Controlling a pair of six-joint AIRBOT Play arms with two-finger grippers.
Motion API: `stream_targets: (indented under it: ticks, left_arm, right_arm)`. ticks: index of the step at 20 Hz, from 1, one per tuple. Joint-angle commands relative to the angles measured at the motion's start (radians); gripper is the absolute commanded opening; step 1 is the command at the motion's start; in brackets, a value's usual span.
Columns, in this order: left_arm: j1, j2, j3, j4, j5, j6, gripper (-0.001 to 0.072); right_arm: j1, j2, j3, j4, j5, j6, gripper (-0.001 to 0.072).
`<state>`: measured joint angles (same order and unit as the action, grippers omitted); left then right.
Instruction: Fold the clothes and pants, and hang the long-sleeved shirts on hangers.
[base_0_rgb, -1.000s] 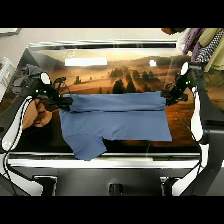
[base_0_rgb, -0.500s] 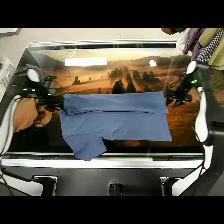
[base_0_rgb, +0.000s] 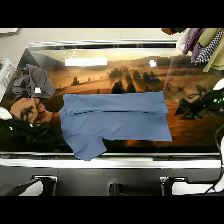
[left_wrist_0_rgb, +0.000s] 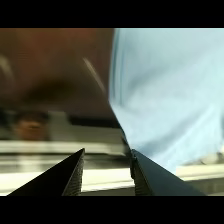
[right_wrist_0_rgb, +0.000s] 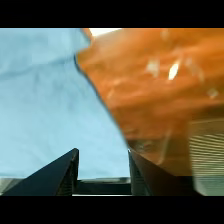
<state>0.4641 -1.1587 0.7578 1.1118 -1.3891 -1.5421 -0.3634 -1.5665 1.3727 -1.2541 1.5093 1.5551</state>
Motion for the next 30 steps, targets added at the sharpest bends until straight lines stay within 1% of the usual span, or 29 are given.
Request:
stream_targets:
  ticks: [1,4,7,8,9,11,14,15,16,17,18,20,23,25,30]
  left_arm:
    - [-0.021,0.117,-0.270,-0.159,0.126,0.027,0.0342]
    - [-0.101,0.115,-0.342,-0.207,0.211,0.028,0.0342]
    - [-0.191,0.113,-0.344,-0.223,0.286,0.023,0.0342]
    - [-0.212,0.107,-0.344,-0.226,0.307,0.002,0.0342]
    - [-0.227,0.098,-0.344,-0.226,0.327,-0.018,0.0342]
    - [-0.249,0.069,-0.344,-0.226,0.359,-0.021,0.0342]
    - [-0.260,0.018,-0.344,-0.250,0.371,-0.020,0.0338]
    - [-0.263,0.009,-0.344,-0.260,0.376,-0.019,0.0314]
    - [-0.265,0.007,-0.343,-0.273,0.378,-0.009,0.0308]
    - [-0.265,0.008,-0.343,-0.288,0.375,0.016,0.0187]
    - [-0.265,0.008,-0.343,-0.297,0.367,0.031,0.0014]
    - [-0.265,0.010,-0.343,-0.299,0.359,0.033,0.0017]
    - [-0.265,0.012,-0.340,-0.298,0.353,0.039,0.0017]
    - [-0.265,0.013,-0.335,-0.298,0.348,0.054,0.0017]
    - [-0.265,0.016,-0.333,-0.297,0.343,0.055,0.0017]
  right_arm:
    - [0.001,0.090,-0.200,0.059,-0.113,-0.016,0.0376]
    - [0.014,0.102,-0.235,0.074,-0.102,-0.029,0.0375]
    - [0.014,0.116,-0.235,0.103,-0.105,-0.030,0.0374]
    - [0.014,0.122,-0.235,0.105,-0.105,-0.030,0.0374]
    - [0.014,0.129,-0.235,0.105,-0.105,-0.030,0.0374]
    - [0.014,0.142,-0.235,0.105,-0.106,-0.030,0.0373]
    - [0.014,0.157,-0.235,0.108,-0.106,-0.030,0.0373]
    - [0.014,0.160,-0.235,0.114,-0.105,-0.030,0.0373]
    - [0.014,0.161,-0.235,0.126,-0.102,-0.032,0.0373]
    - [0.013,0.162,-0.235,0.140,-0.094,-0.051,0.0374]
    - [0.013,0.166,-0.234,0.134,-0.087,-0.074,0.0375]
    - [0.009,0.176,-0.235,0.067,-0.101,-0.074,0.0377]
    - [-0.047,0.175,-0.244,0.068,-0.117,-0.072,0.0380]
    - [-0.089,0.175,-0.278,0.064,-0.127,-0.101,0.0379]
    - [-0.098,0.140,-0.408,0.071,-0.161,-0.108,0.0378]
